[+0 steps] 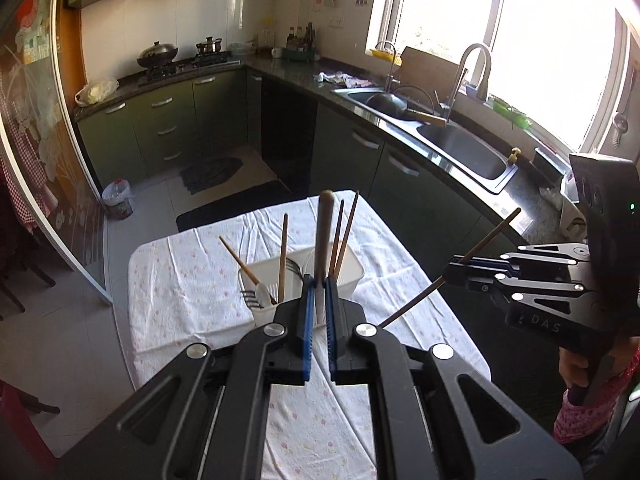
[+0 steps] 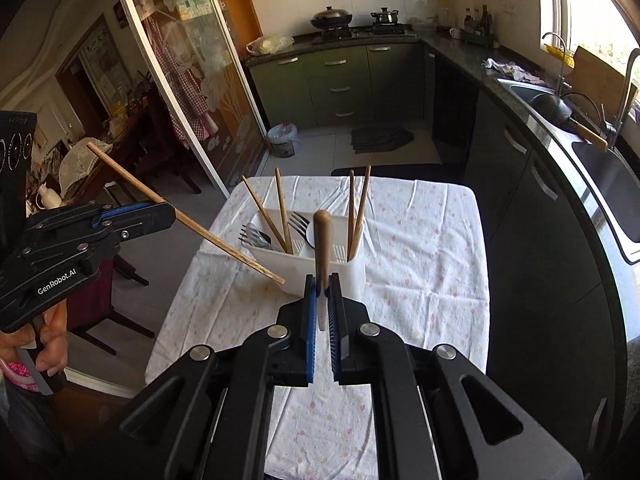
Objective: Organize utensils
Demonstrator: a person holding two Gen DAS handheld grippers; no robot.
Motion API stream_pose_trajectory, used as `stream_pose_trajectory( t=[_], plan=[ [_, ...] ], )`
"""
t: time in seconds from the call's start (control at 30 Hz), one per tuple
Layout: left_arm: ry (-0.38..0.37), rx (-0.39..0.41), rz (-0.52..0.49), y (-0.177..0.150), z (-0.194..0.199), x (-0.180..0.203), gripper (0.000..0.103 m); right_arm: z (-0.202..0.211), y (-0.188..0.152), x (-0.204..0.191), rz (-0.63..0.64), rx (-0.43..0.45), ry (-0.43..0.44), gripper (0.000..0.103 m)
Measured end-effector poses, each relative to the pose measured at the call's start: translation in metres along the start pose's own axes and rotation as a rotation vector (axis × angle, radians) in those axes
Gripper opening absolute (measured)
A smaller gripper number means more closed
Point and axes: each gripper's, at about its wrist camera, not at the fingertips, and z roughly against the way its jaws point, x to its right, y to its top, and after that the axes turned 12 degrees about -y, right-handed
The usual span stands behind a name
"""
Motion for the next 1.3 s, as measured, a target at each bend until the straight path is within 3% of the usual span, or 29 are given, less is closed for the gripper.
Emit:
stream_pose_trajectory(
  t=[0.17, 0.33, 0.53, 0.87, 0.93, 0.97, 1.0, 1.03, 1.07, 1.17, 1.2, 1.27, 1.3],
  plan=[
    [0.056, 0.093, -0.048, 0.032, 0.014, 0.013, 0.006, 0.031, 0.032, 0.004, -0.037, 0.103, 0.003, 0.007],
    [0.106, 0.054, -0.029, 0.042, -0.011, 0.002, 0.006, 0.033, 0.057, 0.001, -0.054, 0.147, -0.032, 0.007],
    [0.128, -0.046, 0.017, 0.027, -0.058, -0.024, 0.006, -0.024, 0.062, -0.008, -0.053, 0.067, -0.072, 0.006],
    [0.126, -0.199, 0.078, -0.011, -0.117, -0.058, 0.006, -0.127, 0.034, -0.022, -0.009, -0.072, -0.124, 0.007],
    [0.122, -0.206, 0.08, -0.015, -0.124, -0.062, 0.008, -0.135, 0.03, -0.024, -0.009, -0.088, -0.13, 0.012],
    [0.121, -0.207, 0.084, -0.017, -0.125, -0.064, 0.016, -0.136, 0.029, -0.023, -0.011, -0.089, -0.125, 0.017],
    [0.113, -0.203, 0.09, -0.019, -0.125, -0.065, 0.031, -0.135, 0.028, -0.023, -0.016, -0.081, -0.123, 0.029],
    [0.103, -0.189, 0.093, -0.02, -0.122, -0.067, 0.04, -0.131, 0.027, -0.022, -0.018, -0.065, -0.128, 0.033],
    [0.097, -0.165, 0.093, -0.021, -0.118, -0.067, 0.057, -0.124, 0.024, -0.02, -0.017, -0.047, -0.133, 0.033],
    [0.096, -0.057, 0.06, -0.025, -0.095, -0.061, 0.069, -0.092, 0.013, -0.017, -0.031, 0.026, -0.124, 0.038],
    [0.088, -0.013, 0.05, -0.027, -0.084, -0.057, 0.081, -0.079, 0.007, -0.015, -0.036, 0.057, -0.124, 0.044],
    [0.069, 0.101, 0.041, -0.035, -0.054, -0.05, 0.093, -0.048, -0.013, -0.014, -0.051, 0.14, -0.13, 0.057],
    [0.067, 0.162, 0.025, -0.044, -0.039, -0.045, 0.096, -0.033, -0.026, -0.014, -0.057, 0.193, -0.133, 0.07]
  ],
)
